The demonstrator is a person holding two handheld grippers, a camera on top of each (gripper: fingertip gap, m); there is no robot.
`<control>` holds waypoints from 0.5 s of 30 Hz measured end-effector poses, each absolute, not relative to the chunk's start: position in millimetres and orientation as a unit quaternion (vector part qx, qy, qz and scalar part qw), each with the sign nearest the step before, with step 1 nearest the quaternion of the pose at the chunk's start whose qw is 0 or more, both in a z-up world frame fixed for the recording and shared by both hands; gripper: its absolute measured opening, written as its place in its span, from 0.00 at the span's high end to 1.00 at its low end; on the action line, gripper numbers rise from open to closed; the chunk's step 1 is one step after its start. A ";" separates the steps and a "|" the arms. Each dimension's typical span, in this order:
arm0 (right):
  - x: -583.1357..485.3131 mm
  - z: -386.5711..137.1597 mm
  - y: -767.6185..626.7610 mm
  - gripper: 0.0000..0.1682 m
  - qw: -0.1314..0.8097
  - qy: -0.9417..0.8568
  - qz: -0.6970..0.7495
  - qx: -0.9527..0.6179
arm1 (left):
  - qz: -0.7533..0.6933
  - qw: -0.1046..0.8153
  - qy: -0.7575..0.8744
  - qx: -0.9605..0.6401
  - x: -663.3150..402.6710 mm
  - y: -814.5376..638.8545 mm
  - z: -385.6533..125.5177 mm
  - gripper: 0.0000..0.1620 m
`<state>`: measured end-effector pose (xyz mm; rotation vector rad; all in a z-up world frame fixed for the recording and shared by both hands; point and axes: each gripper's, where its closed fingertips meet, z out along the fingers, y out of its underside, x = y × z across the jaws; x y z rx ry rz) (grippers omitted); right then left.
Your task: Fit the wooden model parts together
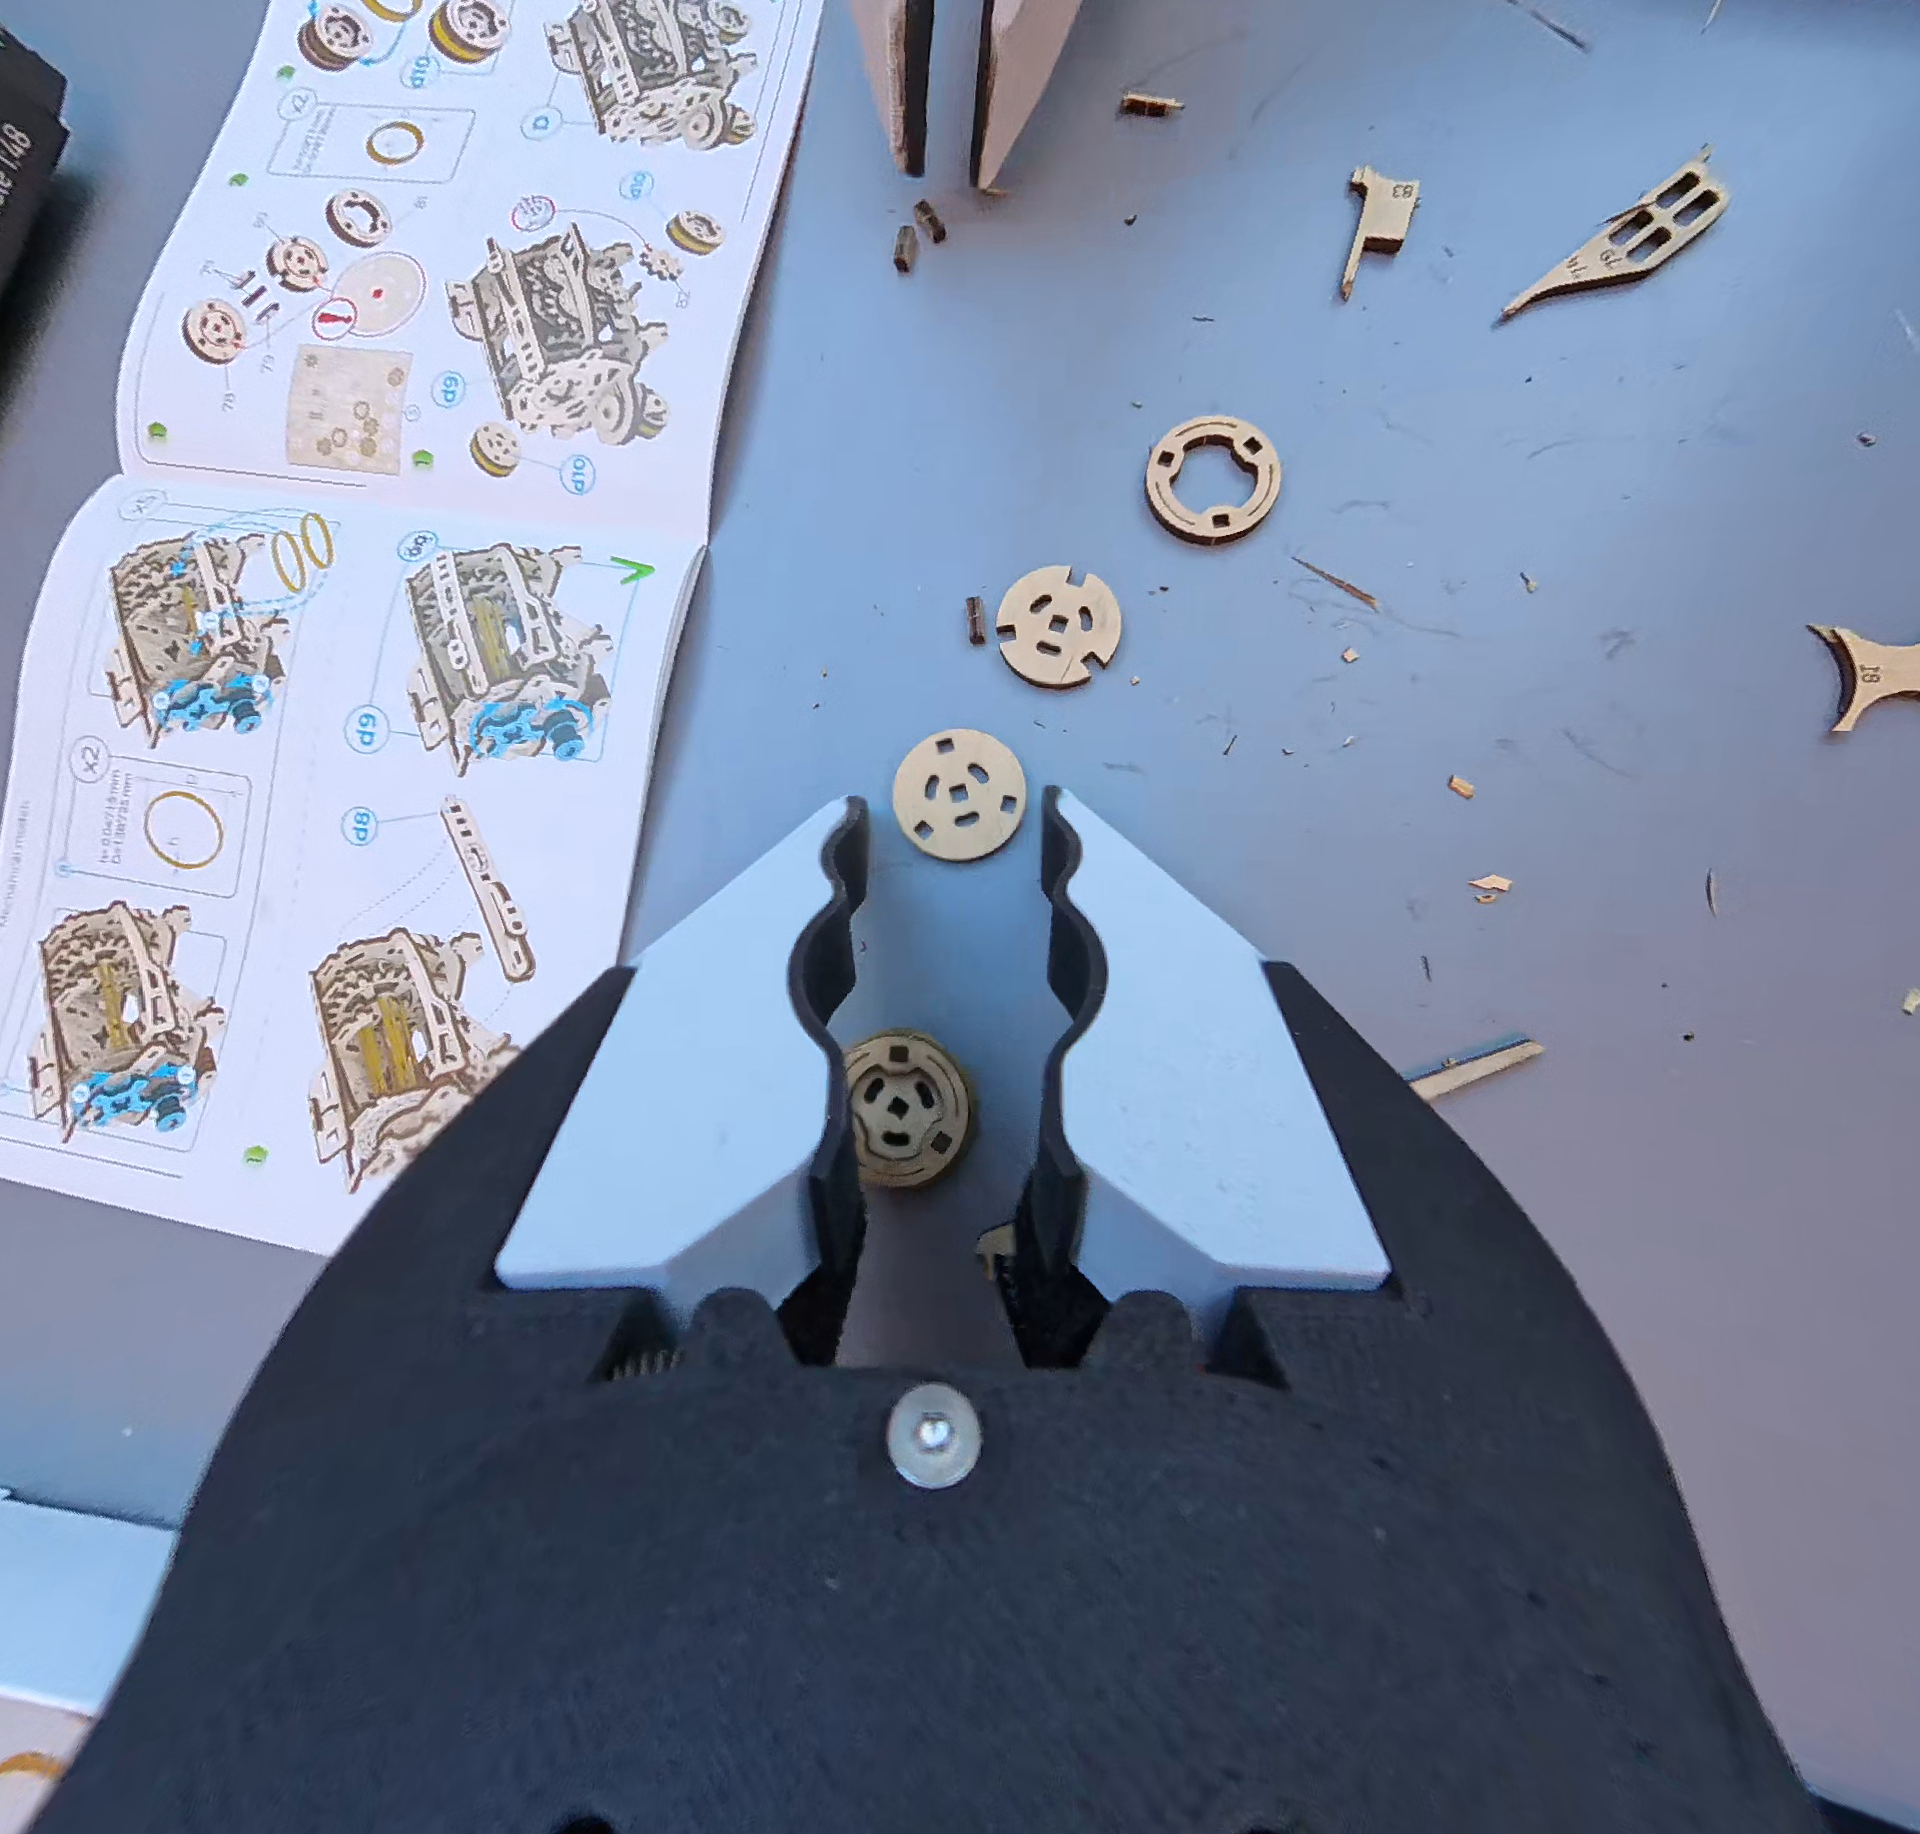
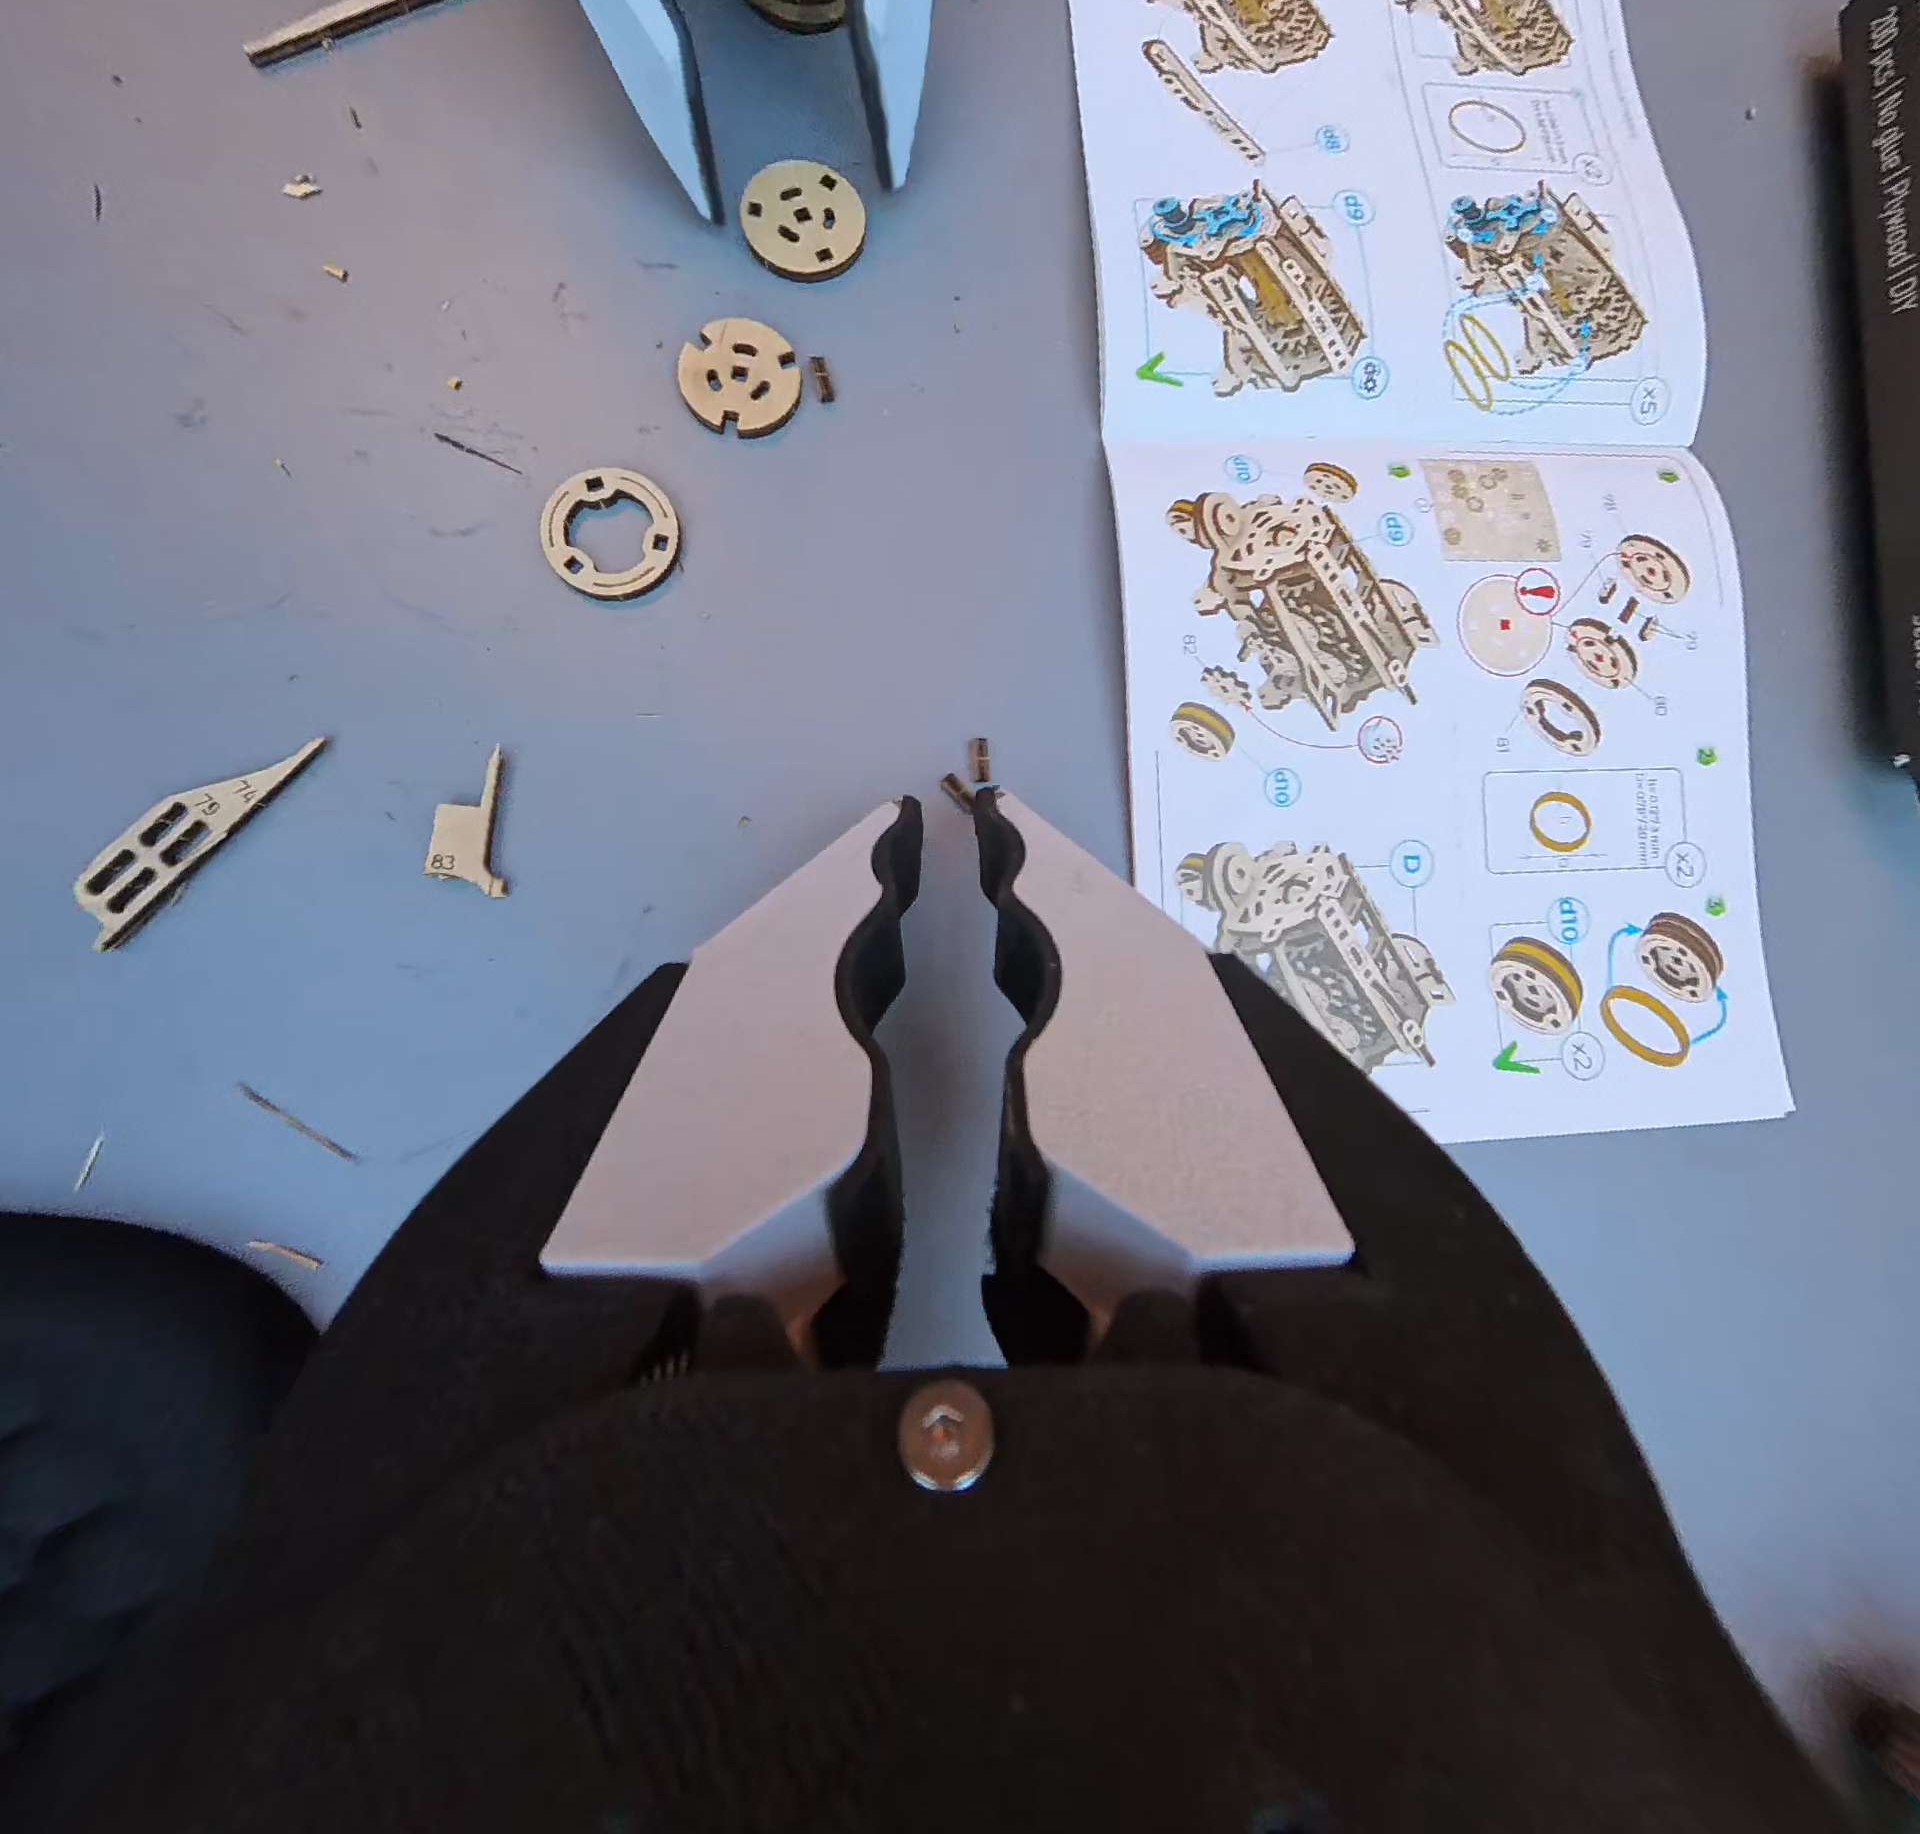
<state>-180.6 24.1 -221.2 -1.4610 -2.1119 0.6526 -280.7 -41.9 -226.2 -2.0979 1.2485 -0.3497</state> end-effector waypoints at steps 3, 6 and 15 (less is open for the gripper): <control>-184.9 -224.8 26.7 0.94 0.236 -0.769 0.253 -0.538 | -0.169 0.354 0.455 -0.799 -282.3 -40.2 -212.5 0.78; -184.2 -226.4 23.2 0.99 0.209 -0.767 0.277 -0.540 | -0.200 0.388 0.427 -0.792 -288.9 -36.9 -192.2 0.79; -215.0 -162.3 -12.7 0.99 0.301 -0.758 0.321 -0.481 | -0.333 0.455 0.364 -0.741 -266.5 -35.3 -143.6 0.82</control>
